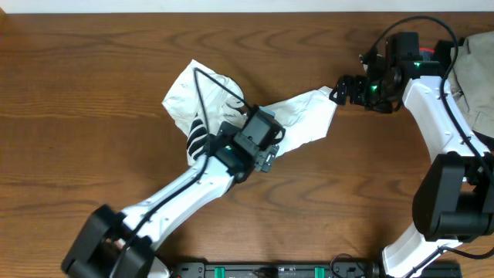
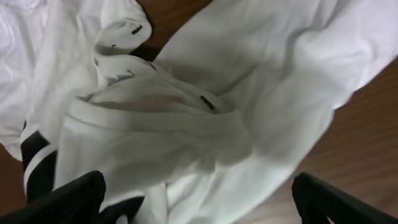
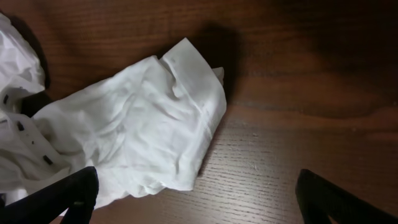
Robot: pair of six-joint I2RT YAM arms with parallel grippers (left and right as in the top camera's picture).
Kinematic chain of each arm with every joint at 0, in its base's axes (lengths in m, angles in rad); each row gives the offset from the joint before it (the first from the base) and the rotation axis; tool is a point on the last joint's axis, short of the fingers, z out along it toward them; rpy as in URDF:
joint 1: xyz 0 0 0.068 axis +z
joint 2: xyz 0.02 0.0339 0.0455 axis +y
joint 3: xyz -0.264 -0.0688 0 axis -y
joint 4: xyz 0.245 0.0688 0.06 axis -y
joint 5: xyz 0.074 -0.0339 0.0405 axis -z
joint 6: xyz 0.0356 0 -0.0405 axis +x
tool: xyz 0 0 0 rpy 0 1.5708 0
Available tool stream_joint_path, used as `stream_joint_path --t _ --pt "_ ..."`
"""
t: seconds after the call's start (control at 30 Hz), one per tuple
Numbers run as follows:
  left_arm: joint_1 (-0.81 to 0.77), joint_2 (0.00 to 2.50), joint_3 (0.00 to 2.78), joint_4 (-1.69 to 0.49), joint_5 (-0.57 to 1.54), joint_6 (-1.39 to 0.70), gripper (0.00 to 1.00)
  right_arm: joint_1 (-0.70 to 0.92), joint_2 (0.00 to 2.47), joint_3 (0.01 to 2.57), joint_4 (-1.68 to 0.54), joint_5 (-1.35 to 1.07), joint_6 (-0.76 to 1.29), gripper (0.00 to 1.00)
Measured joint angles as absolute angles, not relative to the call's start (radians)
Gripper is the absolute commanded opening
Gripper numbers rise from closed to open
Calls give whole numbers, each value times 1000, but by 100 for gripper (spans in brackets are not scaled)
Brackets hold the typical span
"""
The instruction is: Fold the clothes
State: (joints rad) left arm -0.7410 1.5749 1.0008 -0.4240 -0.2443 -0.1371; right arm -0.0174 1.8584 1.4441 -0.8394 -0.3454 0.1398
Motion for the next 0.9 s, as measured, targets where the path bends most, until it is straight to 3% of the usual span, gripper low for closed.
stream_joint_path --t 0.67,0.8,0.9 --pt "-804 1786 1001 -306 -479 -104 98 -17 1858 1444 -840 -344 140 99" --pt "-804 1787 1001 -296 -500 -107 69 -17 1858 1444 -840 -344 140 99" --pt "-804 1787 1001 -294 -505 -104 62 -17 1858 1444 -840 -344 140 99"
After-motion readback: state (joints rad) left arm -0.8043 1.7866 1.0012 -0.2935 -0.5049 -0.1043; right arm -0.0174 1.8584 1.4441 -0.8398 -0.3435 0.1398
